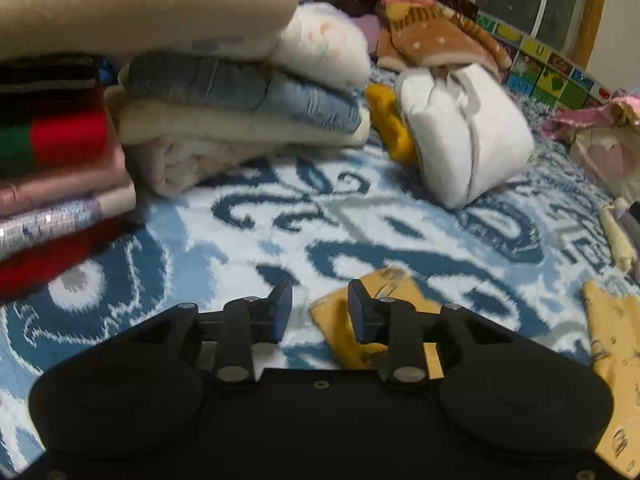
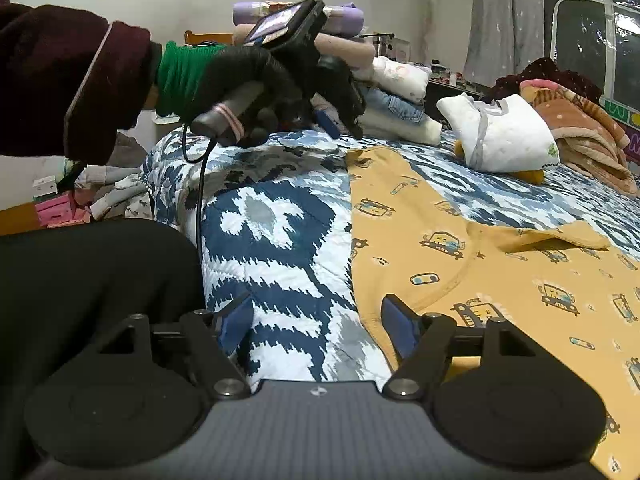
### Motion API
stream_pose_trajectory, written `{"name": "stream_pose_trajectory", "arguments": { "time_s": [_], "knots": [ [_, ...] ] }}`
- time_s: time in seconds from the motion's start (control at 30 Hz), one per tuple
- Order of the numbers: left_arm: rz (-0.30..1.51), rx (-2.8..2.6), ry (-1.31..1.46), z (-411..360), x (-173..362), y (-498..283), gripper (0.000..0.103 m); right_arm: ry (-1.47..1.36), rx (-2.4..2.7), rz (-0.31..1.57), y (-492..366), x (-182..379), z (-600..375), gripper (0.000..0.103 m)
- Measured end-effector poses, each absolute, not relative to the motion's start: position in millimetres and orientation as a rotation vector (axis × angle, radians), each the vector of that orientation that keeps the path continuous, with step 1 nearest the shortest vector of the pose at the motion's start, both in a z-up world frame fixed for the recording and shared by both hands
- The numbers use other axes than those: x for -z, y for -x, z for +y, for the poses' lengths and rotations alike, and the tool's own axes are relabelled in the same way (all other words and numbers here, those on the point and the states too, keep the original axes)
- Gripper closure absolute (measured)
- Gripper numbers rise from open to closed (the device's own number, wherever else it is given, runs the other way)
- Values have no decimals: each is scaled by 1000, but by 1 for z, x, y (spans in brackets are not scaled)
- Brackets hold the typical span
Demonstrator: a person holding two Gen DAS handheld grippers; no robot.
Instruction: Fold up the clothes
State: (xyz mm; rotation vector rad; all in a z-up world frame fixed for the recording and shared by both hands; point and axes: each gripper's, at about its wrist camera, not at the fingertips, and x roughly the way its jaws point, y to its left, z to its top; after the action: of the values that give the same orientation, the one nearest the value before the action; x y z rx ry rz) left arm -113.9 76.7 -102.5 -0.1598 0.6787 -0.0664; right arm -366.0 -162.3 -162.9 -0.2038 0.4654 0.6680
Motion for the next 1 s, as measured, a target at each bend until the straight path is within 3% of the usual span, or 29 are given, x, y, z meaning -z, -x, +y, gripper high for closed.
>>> {"name": "stream_pose_trajectory", "arguments": {
  "time_s": [0.37,0.47,0.53,0.8,1.0],
  "knots": [
    [807,256,-34,35,112,53,75,173,-655,439,366,162,-166,32],
    [813,320,-153,21,120,51,94,154,-657,445,364,162,-169,32],
    [705,329,-100,26,115,59,94,143,-662,449,362,163,-170,32],
    [660,243,-4,44,120,64,65,146,-670,450,363,165,-168,28],
    [692,156,190,83,112,94,65,139,-666,444,363,162,-169,29]
  ]
}}
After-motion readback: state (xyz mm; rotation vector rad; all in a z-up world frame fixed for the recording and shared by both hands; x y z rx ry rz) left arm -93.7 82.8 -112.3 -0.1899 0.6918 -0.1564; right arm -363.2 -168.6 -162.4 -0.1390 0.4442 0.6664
